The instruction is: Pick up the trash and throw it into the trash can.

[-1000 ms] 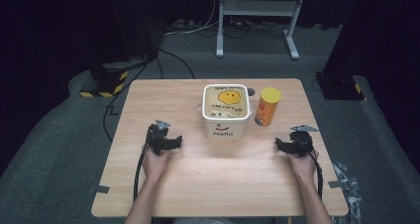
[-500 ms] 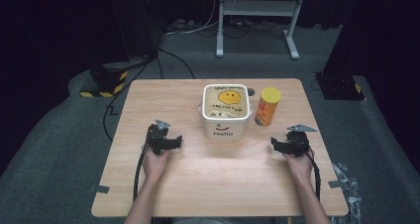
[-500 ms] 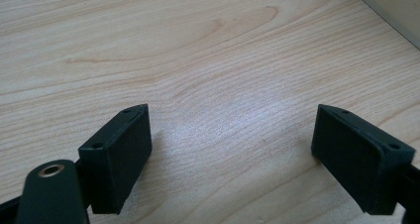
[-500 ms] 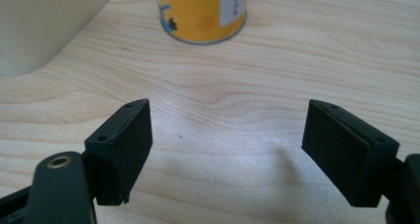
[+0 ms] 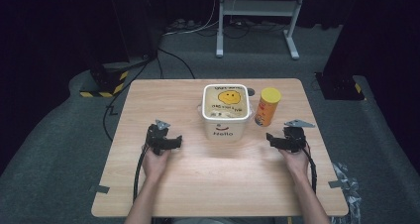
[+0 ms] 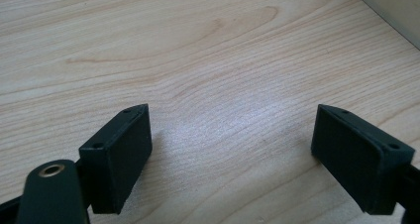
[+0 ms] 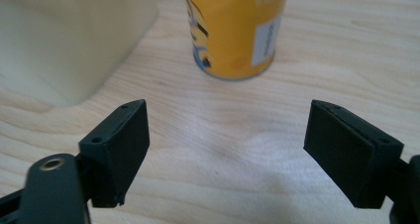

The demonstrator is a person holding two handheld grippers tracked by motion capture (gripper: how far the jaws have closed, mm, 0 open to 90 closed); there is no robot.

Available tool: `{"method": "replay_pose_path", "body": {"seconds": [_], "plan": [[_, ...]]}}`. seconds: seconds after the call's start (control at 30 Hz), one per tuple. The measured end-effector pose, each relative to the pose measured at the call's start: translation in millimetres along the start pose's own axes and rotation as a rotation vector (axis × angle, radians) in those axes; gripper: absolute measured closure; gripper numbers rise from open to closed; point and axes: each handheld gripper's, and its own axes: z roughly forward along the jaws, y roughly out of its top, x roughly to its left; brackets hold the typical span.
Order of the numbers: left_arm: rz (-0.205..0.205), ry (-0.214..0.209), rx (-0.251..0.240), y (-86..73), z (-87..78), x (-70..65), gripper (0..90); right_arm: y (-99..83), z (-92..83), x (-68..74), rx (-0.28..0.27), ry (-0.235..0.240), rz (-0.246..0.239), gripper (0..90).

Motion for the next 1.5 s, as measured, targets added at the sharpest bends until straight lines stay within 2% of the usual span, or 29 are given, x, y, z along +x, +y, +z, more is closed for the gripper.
{"method": "replay_pose_path", "body": {"seconds": [0.5,0.7,0.9,1.2,1.3,1.5], "plan": [[-0.003,-0.002,-0.001,0.0,-0.1,0.3,16.7,31.9,2.3,2.7,-0.037,0.011,0.002,17.1],[-0.002,-0.004,0.000,0.0,-0.1,0.6,16.9,51.6,5.7,3.2,-0.079,0.020,-0.004,13.1],[-0.003,-0.004,-0.001,0.0,-0.1,0.5,16.9,65.3,9.8,4.7,-0.079,0.009,0.008,11.0],[-0.002,-0.005,-0.001,0.0,-0.1,0.7,16.9,77.4,15.0,0.3,-0.097,-0.010,0.027,10.3],[-0.002,-0.005,-0.002,0.0,0.0,0.7,16.9,80.2,15.9,0.3,-0.125,-0.025,0.026,10.3],[-0.002,-0.005,-0.001,0.0,-0.1,0.7,16.9,83.7,22.1,-2.2,-0.123,-0.029,0.034,10.2]]}}
